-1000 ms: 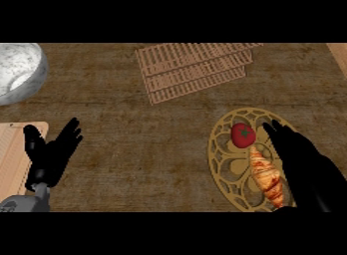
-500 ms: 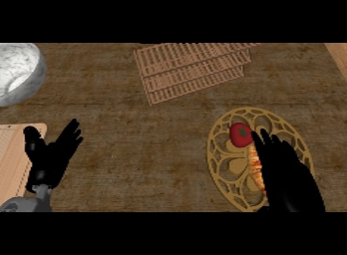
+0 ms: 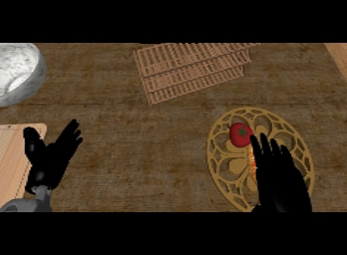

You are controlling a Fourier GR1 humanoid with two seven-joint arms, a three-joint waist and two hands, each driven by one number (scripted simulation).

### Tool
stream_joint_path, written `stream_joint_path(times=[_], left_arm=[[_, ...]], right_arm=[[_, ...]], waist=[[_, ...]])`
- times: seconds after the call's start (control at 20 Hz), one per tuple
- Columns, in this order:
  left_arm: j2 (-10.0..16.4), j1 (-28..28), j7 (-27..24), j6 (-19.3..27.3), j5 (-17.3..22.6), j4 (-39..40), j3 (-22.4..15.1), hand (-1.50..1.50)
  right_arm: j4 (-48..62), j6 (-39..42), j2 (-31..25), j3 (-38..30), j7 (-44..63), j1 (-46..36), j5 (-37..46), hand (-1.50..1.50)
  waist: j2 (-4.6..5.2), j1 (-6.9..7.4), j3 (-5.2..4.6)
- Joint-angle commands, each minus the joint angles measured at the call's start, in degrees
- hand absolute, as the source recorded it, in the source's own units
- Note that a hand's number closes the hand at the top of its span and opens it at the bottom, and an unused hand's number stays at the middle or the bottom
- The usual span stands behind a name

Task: Pick the croissant from the placemat and place it in the tiered shelf

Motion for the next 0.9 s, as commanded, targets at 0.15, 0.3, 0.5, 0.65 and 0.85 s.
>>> stream_joint_path(times=[0.15,0.3,0.5,0.65,0.85], left_arm=[[-0.8,-1.55,0.07,-3.07,-1.4,2.66,2.89,0.0],[-0.81,0.27,-0.14,-2.97,-1.42,0.59,3.97,0.0],[-2.53,2.52,3.81,-1.48,-3.04,-5.46,2.56,0.0],[-3.92,-1.08,-2.84,-4.01,-4.5,4.74,4.72,0.0],[-3.93,1.95,7.22,-1.46,-4.62,-7.38,3.4,0.0]], right_arm=[[3.05,-1.38,1.36,-3.49,-2.68,2.29,4.02,-1.5],[7.22,-2.42,3.23,-2.71,-1.51,1.46,8.03,-1.5],[12.67,-5.09,4.98,-5.03,-4.41,-1.06,10.3,-1.5],[9.38,-0.27,3.56,-7.28,-7.09,-1.55,9.36,-1.5],[17.71,-11.02,4.95,-9.72,-12.77,-1.01,9.95,-1.5]], waist=[[0.03,-0.12,-0.03],[0.02,0.06,-0.02],[0.02,0.23,-0.01],[0.07,-0.06,-0.04],[0.03,0.2,0.0]])
